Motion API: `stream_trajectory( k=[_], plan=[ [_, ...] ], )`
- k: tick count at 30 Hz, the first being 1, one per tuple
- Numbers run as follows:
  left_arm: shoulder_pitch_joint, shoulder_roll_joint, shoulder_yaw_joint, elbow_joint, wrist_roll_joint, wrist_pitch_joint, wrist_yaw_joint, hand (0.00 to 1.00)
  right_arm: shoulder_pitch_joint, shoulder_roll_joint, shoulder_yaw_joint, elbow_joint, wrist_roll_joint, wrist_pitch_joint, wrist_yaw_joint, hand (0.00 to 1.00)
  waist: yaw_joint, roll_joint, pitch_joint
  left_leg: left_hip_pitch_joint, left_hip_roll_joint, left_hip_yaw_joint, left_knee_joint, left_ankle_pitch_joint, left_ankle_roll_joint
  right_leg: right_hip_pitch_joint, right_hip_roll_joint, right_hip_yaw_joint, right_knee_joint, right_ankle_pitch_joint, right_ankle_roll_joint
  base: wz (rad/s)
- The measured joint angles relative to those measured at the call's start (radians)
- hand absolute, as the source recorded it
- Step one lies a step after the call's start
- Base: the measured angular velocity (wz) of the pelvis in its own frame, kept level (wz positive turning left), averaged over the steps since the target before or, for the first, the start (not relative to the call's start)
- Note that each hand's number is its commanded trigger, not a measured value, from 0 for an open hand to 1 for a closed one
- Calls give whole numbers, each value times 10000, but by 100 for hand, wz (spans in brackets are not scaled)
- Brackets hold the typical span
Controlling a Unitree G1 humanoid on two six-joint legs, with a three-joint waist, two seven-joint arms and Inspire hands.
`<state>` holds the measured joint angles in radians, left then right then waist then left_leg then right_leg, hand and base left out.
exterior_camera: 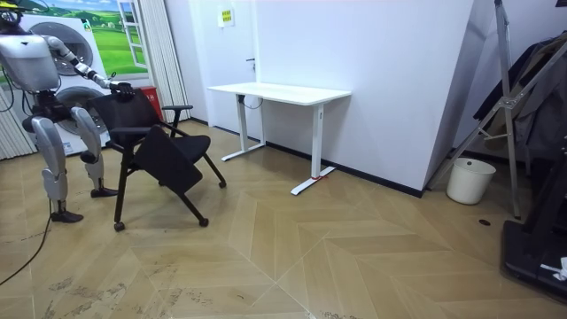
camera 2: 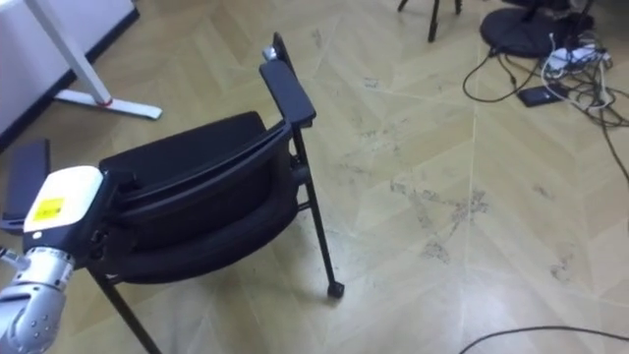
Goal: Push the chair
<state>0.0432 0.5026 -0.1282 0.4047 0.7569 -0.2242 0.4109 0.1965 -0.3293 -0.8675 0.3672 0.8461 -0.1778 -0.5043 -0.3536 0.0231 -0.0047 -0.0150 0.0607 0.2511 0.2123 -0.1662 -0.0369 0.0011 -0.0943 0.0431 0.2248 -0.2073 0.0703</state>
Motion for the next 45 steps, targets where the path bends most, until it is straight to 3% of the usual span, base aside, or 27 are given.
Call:
stream_trajectory(
  k=[3, 5, 9, 15, 19, 24, 31, 37, 45],
  plan=[
    [-1, 0, -5, -112, 0, -20, -19, 100, -272, -389, 481, -1516, -1823, -106, -464, 0, 31, 68, 27, -80, 3, -31, 4, 0, -2, -35, 0, -54, -53, -1, 1, 4],
    [-14, -17, 3, -137, 1, -51, -102, 100, -476, -400, 795, -2277, -3490, -145, -708, 0, 91, 103, 29, -89, 2, -25, 20, -1, -3, -39, 1, -39, -32, 1, -2, -2],
    [-183, -202, -5, -177, 42, -33, -331, 100, -814, -410, 1932, -4083, -5914, -176, -919, 0, 531, 142, 62, -10, 2, 121, -16, -1, -5, -43, 1, 131, 51, 3, -2, -11],
    [-547, -372, -160, -166, 191, 37, -752, 100, -1249, -432, 4133, -4854, -8146, -137, -348, 0, 1030, 101, 102, 131, 5, 228, -82, -24, -23, 10, 1, 132, 65, 4, -2, -4],
    [-702, -487, -288, -182, 203, 47, -947, 100, -1606, -517, 5510, -5600, -8985, 45, 440, 0, 1335, 92, 118, 265, 3, 253, -185, -23, -23, 98, 7, 147, 51, 5, -2, -2],
    [-796, -545, -342, -274, 407, -166, -958, 100, -2062, -618, 6330, -5703, -9073, 50, 1508, 0, 1772, -52, 190, 390, 3, 248, -278, -22, -24, 211, 14, 86, -36, 6, -3, -1],
    [-1002, -600, -582, -325, 614, -280, -1145, 100, -2280, -892, 7821, -5514, -11281, 47, 2904, 0, 2321, -105, 214, 561, 17, 169, -395, -21, -25, 372, 14, -246, -71, 12, -13, 2],
    [-1334, -601, -944, -322, 702, -285, -1183, 100, -2302, -897, 8932, -5227, -11788, 171, 4157, 0, 2771, -210, 227, 605, 13, 107, -470, -21, -26, 385, 14, -380, -101, 16, -19, 0],
    [-1518, -581, -1250, -336, 721, -360, -1327, 100, -2939, -905, 10234, -4522, -12909, 32, 5022, 0, 2929, -357, 229, 729, 20, -203, -485, -18, -31, 687, 11, -780, -240, 26, -34, 9]
  ],
)
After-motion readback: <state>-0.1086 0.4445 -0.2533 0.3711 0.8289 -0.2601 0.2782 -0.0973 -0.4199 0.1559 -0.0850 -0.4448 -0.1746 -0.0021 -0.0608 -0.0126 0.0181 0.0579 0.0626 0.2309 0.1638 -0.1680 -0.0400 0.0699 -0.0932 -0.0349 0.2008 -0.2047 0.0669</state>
